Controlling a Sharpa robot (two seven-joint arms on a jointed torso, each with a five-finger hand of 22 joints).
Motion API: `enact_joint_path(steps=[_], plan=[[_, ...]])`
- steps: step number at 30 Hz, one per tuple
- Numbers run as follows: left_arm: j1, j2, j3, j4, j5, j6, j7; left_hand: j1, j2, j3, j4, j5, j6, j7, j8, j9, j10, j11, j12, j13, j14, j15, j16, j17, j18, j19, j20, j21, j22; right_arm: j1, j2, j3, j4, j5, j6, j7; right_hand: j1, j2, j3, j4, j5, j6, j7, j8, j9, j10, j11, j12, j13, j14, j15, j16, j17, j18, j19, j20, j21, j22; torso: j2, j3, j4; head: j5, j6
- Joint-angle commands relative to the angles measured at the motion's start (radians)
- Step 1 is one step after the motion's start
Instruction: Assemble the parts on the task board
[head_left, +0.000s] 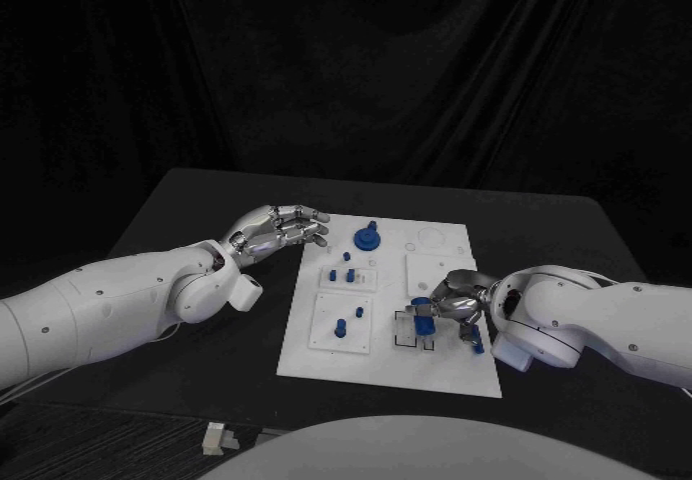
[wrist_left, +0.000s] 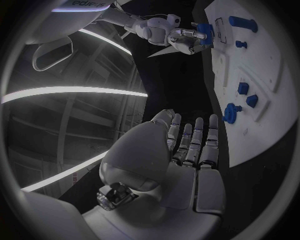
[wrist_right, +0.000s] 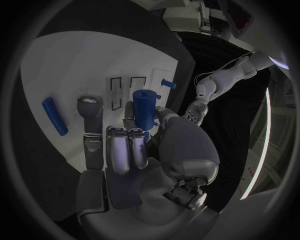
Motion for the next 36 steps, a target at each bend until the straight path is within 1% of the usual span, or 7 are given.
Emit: enact_joint_path(steps=[1, 6, 11, 20, 27, 32, 36], plan=[[-0.001, 0.003, 0.001, 0.001, 0.003, 0.013, 0.009, 0.001, 0.009, 0.006, -0.001, 0.004, -0.001, 0.009, -0.004, -0.001, 0.002, 0.007, -0.003, -0.001, -0.001, 0.008, -0.004, 0.002, 0.011, -0.002, 0.006, 0.006, -0.001, -0.006, 0.004, 0.0, -0.006, -0.015, 0.017, -0.031, -0.01, 0.001, 0.006, -0.016, -0.026, -0.009, 0.002, -0.001, 0.0, 0.104, 0.008, 0.003, 0.263, 0.08, 0.007, -0.005, 0.131, 0.014, 0.019, 0.007, -0.007, 0.086, 0.0, -0.0007, 0.0015, -0.002, 0.0], [-0.001, 0.003, 0.001, 0.0, 0.003, 0.014, 0.009, 0.001, 0.009, 0.006, -0.001, 0.004, -0.001, 0.009, -0.004, -0.001, 0.002, 0.007, -0.003, -0.001, -0.001, 0.008, -0.004, 0.002, 0.011, -0.002, 0.006, 0.006, -0.001, -0.012, 0.011, 0.0, -0.013, -0.038, 0.019, -0.04, -0.02, 0.001, -0.011, -0.003, -0.046, -0.02, 0.006, -0.002, -0.005, 0.104, 0.012, 0.003, 0.263, 0.077, 0.01, -0.009, 0.118, 0.015, 0.016, 0.01, -0.018, 0.084, -0.001, -0.0005, 0.0008, 0.001, 0.0], [-0.001, 0.003, 0.001, 0.0, 0.003, 0.014, 0.009, 0.002, 0.009, 0.008, -0.003, 0.004, -0.002, 0.009, -0.005, -0.001, 0.002, 0.007, -0.004, -0.001, -0.001, 0.008, -0.005, 0.001, 0.011, -0.002, 0.006, 0.006, -0.001, -0.015, 0.02, 0.0, -0.018, -0.058, 0.032, -0.049, -0.024, 0.003, -0.017, 0.003, -0.051, -0.022, 0.007, -0.001, -0.006, 0.104, 0.014, 0.003, 0.263, 0.076, 0.012, -0.011, 0.112, 0.015, 0.015, 0.011, -0.022, 0.083, -0.001, 0.0, 0.0017, 0.002, 0.0], [-0.001, 0.005, 0.001, -0.001, 0.003, 0.016, 0.008, 0.002, 0.009, 0.008, -0.003, 0.004, -0.002, 0.009, -0.005, -0.001, 0.002, 0.007, -0.004, -0.001, -0.001, 0.008, -0.005, 0.001, 0.011, -0.002, 0.006, 0.006, -0.001, -0.017, 0.039, 0.0, -0.028, -0.065, 0.062, -0.061, -0.036, 0.008, -0.03, 0.018, -0.066, -0.025, 0.009, 0.001, -0.01, 0.104, 0.015, 0.003, 0.263, 0.074, 0.013, -0.014, 0.106, 0.017, 0.012, 0.013, -0.033, 0.081, 0.0, -0.0007, 0.0007, 0.001, 0.0], [-0.001, 0.005, 0.001, -0.002, 0.003, 0.017, 0.007, 0.001, 0.009, 0.011, -0.004, 0.004, -0.002, 0.01, -0.005, -0.002, 0.002, 0.007, -0.004, -0.002, -0.001, 0.008, -0.005, 0.001, 0.011, -0.002, 0.006, 0.006, -0.001, -0.021, 0.049, 0.0, -0.04, -0.065, 0.089, -0.068, -0.06, 0.005, -0.068, 0.048, -0.126, -0.03, 0.009, 0.008, -0.019, 0.104, 0.016, 0.003, 0.263, 0.071, 0.014, -0.02, 0.092, 0.02, 0.007, 0.015, -0.057, 0.076, -0.001, -0.0012, 0.0008, 0.003, 0.0], [-0.001, 0.006, 0.001, -0.002, 0.003, 0.019, 0.007, 0.001, 0.009, 0.011, -0.004, 0.004, -0.002, 0.01, -0.005, -0.002, 0.002, 0.007, -0.004, -0.002, -0.001, 0.008, -0.005, 0.001, 0.011, -0.002, 0.006, 0.006, -0.001, -0.022, 0.055, 0.0, -0.047, -0.066, 0.104, -0.073, -0.069, 0.005, -0.094, 0.064, -0.179, -0.031, 0.008, 0.015, -0.025, 0.104, 0.016, 0.003, 0.263, 0.07, 0.014, -0.021, 0.087, 0.021, 0.005, 0.016, -0.068, 0.075, -0.001, 0.0, 0.0018, 0.004, 0.0], [-0.001, 0.006, 0.001, -0.002, 0.003, 0.019, 0.006, 0.001, 0.009, 0.011, -0.004, 0.004, -0.002, 0.01, -0.005, -0.002, 0.002, 0.007, -0.004, -0.002, -0.001, 0.008, -0.005, 0.001, 0.011, -0.002, 0.006, 0.006, -0.001, -0.022, 0.059, 0.0, -0.05, -0.066, 0.114, -0.077, -0.07, 0.006, -0.104, 0.068, -0.199, -0.033, 0.008, 0.017, -0.027, 0.104, 0.016, 0.003, 0.263, 0.069, 0.015, -0.023, 0.083, 0.022, 0.004, 0.016, -0.076, 0.074, 0.0, -0.0002, 0.0013, 0.004, 0.0]])
